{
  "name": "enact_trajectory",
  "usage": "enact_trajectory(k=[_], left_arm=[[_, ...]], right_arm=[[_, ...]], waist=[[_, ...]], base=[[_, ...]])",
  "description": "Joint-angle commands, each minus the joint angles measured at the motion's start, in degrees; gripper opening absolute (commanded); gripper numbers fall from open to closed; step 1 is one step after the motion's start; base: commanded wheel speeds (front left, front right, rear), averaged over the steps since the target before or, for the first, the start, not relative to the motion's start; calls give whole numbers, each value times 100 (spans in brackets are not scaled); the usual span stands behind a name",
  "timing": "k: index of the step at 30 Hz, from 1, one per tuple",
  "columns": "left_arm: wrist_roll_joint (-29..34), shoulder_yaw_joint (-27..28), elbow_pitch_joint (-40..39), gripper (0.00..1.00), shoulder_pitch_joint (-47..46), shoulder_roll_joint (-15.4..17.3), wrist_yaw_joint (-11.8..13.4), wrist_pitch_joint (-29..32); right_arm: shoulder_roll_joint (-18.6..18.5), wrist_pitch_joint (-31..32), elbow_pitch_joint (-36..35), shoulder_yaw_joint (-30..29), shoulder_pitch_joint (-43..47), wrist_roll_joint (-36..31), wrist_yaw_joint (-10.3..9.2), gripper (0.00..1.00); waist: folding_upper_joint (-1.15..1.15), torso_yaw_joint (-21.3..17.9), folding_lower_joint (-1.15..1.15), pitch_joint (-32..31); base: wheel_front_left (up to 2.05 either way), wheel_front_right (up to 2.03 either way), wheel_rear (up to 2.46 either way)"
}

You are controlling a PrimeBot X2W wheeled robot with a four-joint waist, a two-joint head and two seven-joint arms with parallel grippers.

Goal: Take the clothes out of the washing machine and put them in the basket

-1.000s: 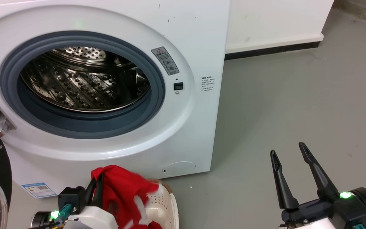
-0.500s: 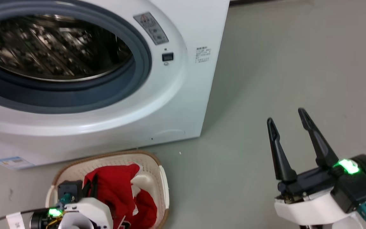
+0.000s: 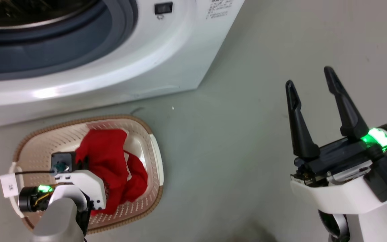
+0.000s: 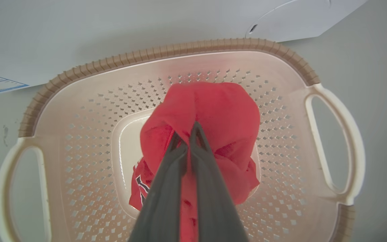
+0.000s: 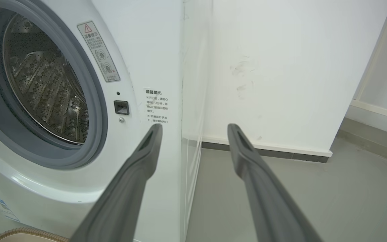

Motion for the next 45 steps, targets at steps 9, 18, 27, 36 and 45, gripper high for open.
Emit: enact_trajectory(k=[9,18,27,36,45], left_arm=[[65,-96,1078,0,-901,156,68,153],[118,-237,1350,65,-1102,187,191,364],[99,-351,1397,100,-908,68,174,108],[125,-484,1118,100,-302,-229,38,-73],[160,-237,-277,100,773,-383,164,-67]], right_arm=[[4,-14,-155,36,-532,161,-4,100],[3,-14,-191,-11,-644,206,-4,100],[3,-14,-51,-41,-509,145,-4,100],[2,-15,186,-131,-32,-24,-4,100],[2,-14,344,-192,546,-192,-4,100]], waist=[[0,-270,-2,1195],[0,-276,-2,1435],[0,-161,-2,1066],[0,124,-2,50],[0,439,-2,-924]], base=[[0,0,0],[0,0,0],[0,0,0],[0,0,0],[0,0,0]])
